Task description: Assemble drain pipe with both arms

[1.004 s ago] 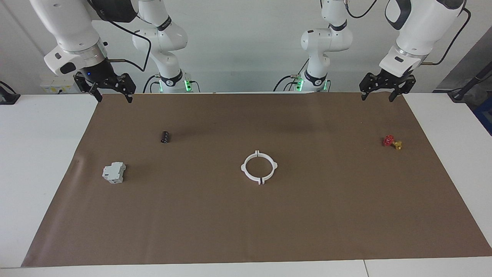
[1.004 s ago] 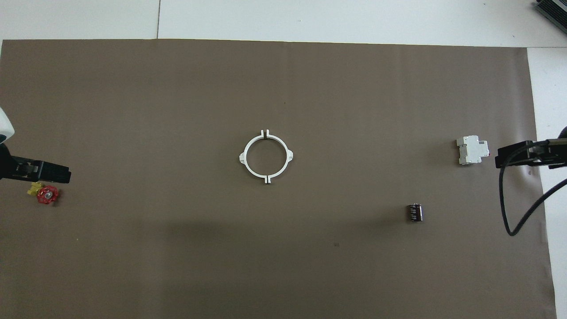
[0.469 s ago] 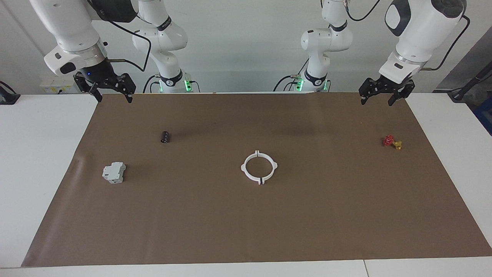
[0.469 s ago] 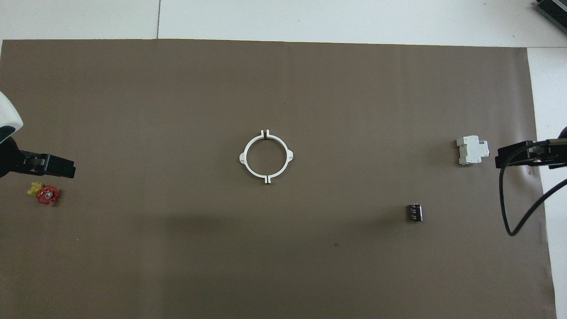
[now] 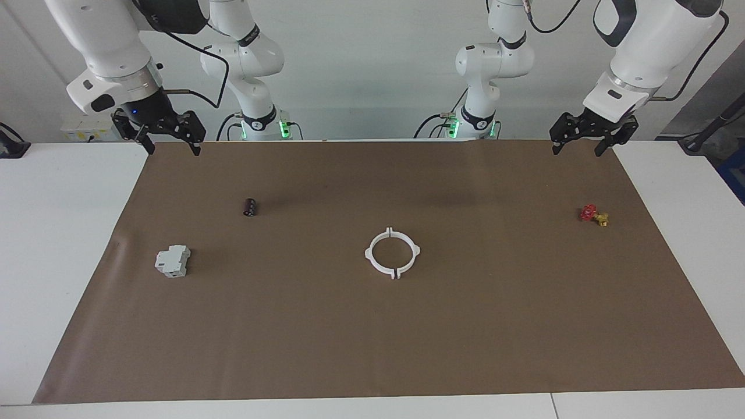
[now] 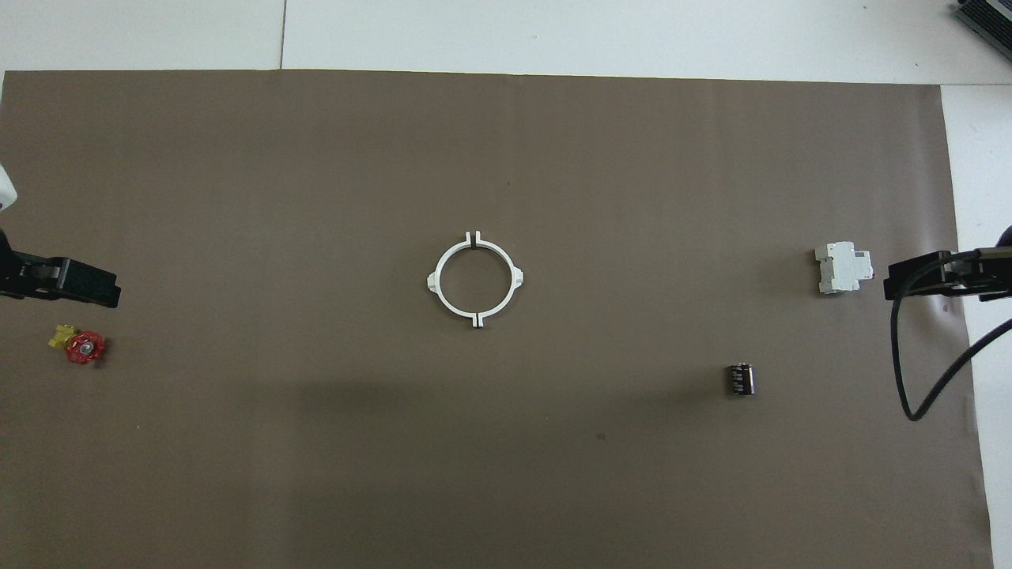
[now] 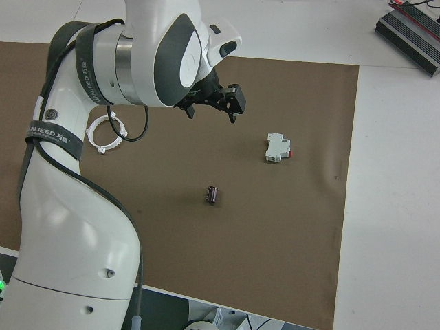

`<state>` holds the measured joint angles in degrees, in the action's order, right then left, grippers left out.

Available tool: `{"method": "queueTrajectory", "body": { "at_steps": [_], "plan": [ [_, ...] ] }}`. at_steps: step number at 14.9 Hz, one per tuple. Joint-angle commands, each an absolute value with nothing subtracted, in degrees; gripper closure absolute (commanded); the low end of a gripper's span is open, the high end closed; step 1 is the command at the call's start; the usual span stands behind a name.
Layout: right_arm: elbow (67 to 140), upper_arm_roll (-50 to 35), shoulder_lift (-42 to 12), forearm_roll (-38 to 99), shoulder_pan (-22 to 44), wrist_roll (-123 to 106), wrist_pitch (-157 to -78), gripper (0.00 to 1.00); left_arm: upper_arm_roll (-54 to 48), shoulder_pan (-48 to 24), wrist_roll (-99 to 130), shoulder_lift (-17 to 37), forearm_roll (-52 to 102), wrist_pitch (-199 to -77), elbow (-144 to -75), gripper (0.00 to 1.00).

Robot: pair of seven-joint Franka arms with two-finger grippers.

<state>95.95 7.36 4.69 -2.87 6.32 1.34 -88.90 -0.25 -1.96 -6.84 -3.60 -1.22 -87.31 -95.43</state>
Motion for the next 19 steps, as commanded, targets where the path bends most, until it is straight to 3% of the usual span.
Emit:
{"method": "queueTrajectory", "body": {
  "at_steps": [1,19],
  "plan": [
    [96.42,7.12,5.62,-2.46,5.71,0.09,-88.59,0.00,0.26,-2.99,-6.06,-0.80,-1.41,-82.80,-89.84,0.00],
    [96.50,7.12,5.62,-2.46,5.63,0.09,-88.59,0.00,0.44,-3.08,-5.80,-1.93,-1.41,-83.93,-92.46,0.00]
  ]
}}
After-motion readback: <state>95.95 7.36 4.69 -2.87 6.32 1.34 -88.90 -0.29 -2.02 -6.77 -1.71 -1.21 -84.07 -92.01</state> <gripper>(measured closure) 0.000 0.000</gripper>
